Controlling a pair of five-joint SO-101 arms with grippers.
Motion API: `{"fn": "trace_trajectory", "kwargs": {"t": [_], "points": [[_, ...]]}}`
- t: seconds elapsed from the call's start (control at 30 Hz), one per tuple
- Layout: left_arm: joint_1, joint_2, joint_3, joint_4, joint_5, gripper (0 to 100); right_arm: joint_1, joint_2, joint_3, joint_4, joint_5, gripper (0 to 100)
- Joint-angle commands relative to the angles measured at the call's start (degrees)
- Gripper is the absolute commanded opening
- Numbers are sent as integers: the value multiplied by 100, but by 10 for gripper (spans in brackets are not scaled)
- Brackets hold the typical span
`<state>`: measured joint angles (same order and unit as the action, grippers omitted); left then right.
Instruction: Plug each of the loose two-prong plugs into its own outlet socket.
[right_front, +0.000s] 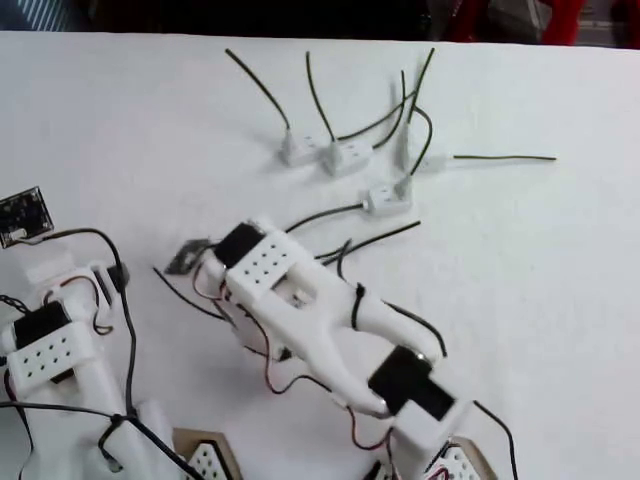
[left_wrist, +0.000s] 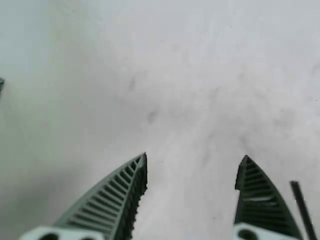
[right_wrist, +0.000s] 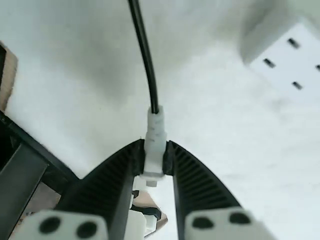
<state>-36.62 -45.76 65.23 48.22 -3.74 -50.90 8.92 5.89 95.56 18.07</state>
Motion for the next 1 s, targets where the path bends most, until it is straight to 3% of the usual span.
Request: {"fn": "trace_trajectory", "kwargs": {"t": [0.0, 0.13, 0.3, 0.6, 0.8, 0.97], "points": [[-13, -180, -132, -114, -9, 287, -4, -804, -229, 127, -88, 17], [-13, -180, -527, 114, 0, 286, 84, -1341, -229, 127, -519, 17], [189, -189, -1547, 976, 0, 286, 303, -2062, -237, 110, -923, 17], [1156, -189, -3640, 2681, -9, 286, 479, -3582, -229, -145, -1653, 17], [2026, -233, -4273, 3244, 9, 286, 840, -4242, 457, -1051, -1811, 17], [2747, -1147, -4114, 3262, -9, 288, 866, -4919, 1662, -2167, -1820, 17]]}}
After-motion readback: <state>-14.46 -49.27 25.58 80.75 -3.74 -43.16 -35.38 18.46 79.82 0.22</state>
